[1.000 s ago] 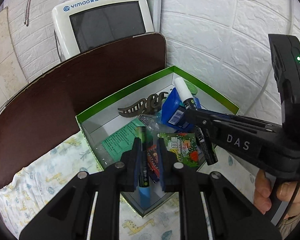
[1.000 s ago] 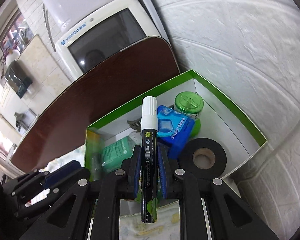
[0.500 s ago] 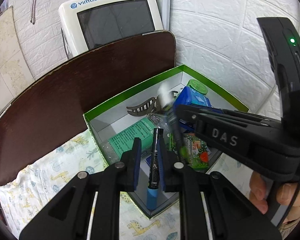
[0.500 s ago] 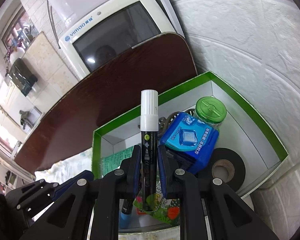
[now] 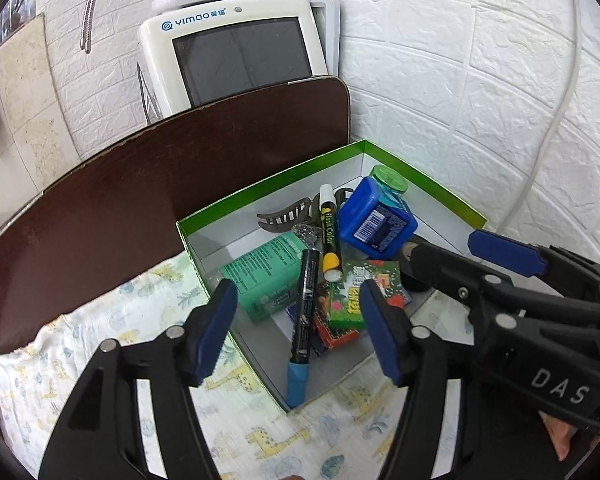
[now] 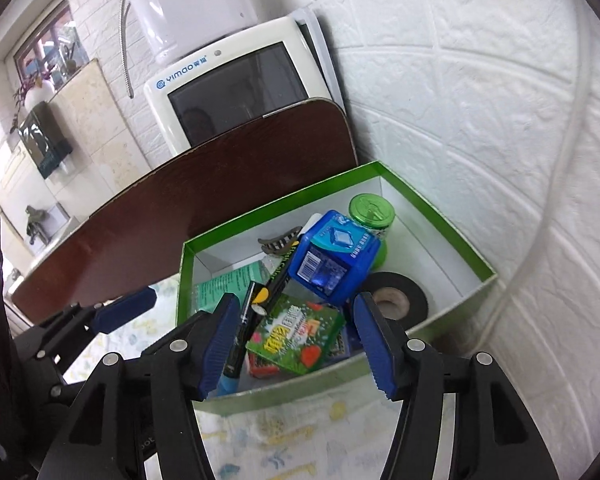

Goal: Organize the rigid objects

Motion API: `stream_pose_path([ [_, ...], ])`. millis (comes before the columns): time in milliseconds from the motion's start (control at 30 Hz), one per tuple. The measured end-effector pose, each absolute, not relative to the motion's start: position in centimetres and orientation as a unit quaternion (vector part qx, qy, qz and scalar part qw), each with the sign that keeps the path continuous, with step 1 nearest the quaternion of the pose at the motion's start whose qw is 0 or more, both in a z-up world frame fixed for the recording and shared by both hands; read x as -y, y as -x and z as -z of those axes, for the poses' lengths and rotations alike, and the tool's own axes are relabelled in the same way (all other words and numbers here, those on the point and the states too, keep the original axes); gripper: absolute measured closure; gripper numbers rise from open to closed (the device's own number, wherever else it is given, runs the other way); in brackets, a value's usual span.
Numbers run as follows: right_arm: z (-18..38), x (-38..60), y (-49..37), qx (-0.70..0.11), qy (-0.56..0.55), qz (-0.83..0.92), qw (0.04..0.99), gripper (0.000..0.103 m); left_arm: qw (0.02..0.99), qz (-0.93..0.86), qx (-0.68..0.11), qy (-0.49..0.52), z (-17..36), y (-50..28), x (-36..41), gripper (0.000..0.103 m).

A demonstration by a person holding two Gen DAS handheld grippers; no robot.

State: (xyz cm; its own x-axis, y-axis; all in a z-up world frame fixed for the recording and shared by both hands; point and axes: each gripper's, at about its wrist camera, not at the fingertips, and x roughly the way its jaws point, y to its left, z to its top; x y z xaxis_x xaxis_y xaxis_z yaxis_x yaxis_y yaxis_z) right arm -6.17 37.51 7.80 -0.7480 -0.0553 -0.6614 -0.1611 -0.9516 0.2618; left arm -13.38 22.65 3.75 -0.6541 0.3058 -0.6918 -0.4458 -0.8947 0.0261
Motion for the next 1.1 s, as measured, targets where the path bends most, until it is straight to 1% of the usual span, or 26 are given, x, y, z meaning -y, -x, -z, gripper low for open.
stream_pose_path([
  [67, -8.0, -37.4, 5.5, -0.152, 0.353, -0.923, 0.032, 0.042, 0.207, -0.907, -0.093, 0.355, -3.9, 12.8, -22.4, 0.028],
  [267, -8.7, -36.8, 3.2, -0.138, 0.343, -0.927, 0.070, 0.042, 0.210, -0.912, -0.093, 0.340, -4.4, 10.9, -21.6, 0.023],
  [400, -8.9, -36.2, 1.9, -0.136, 0.340, -0.927, 0.081, 0.041, 0.209, -0.916, -0.094, 0.329, -4.6, 9.6, -20.9, 0.022],
  [500, -9.1, -35.7, 1.1, -0.133, 0.338, -0.927, 0.094, 0.036, 0.211, -0.918, -0.083, 0.325, -4.7, 8.8, -20.0, 0.021],
  [667, -9.5, -34.9, -0.2, -0.124, 0.333, -0.929, 0.108, 0.033, 0.221, -0.918, -0.066, 0.322, -4.5, 8.0, -18.7, 0.020],
  [1100, -10.0, -33.3, -1.2, -0.115, 0.332, -0.929, 0.119, 0.033, 0.227, -0.923, -0.056, 0.306, -4.6, 7.2, -17.0, 0.020],
])
